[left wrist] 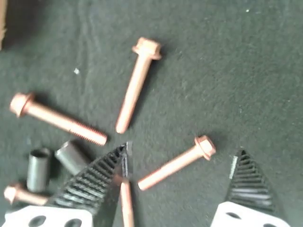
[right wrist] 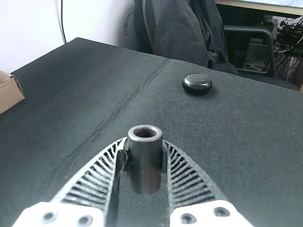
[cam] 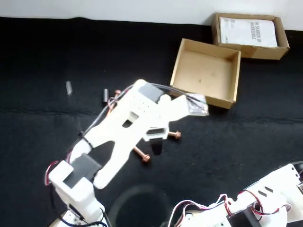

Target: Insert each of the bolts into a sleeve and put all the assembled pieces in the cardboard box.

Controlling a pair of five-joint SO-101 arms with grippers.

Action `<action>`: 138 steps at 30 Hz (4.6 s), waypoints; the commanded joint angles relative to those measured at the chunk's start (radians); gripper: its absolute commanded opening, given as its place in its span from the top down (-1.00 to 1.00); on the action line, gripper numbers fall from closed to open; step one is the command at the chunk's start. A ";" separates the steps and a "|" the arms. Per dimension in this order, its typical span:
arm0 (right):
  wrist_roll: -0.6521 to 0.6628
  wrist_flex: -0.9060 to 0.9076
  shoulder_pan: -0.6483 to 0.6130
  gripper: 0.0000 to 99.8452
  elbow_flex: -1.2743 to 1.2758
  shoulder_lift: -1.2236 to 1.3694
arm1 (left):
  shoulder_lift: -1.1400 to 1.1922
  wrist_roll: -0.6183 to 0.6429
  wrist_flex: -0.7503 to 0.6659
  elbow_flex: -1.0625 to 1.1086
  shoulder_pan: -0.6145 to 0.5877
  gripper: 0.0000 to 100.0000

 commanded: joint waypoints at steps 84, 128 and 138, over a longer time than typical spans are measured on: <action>-0.009 -0.077 -0.147 0.99 0.196 -0.013 | 0.769 0.390 0.336 -1.426 0.062 0.98; -0.100 -0.065 -1.070 0.99 0.186 -0.012 | -0.099 1.149 0.348 -1.538 -0.163 0.98; -0.071 -0.064 -1.112 0.99 0.186 -0.008 | -0.710 1.053 0.341 -0.822 -0.174 0.98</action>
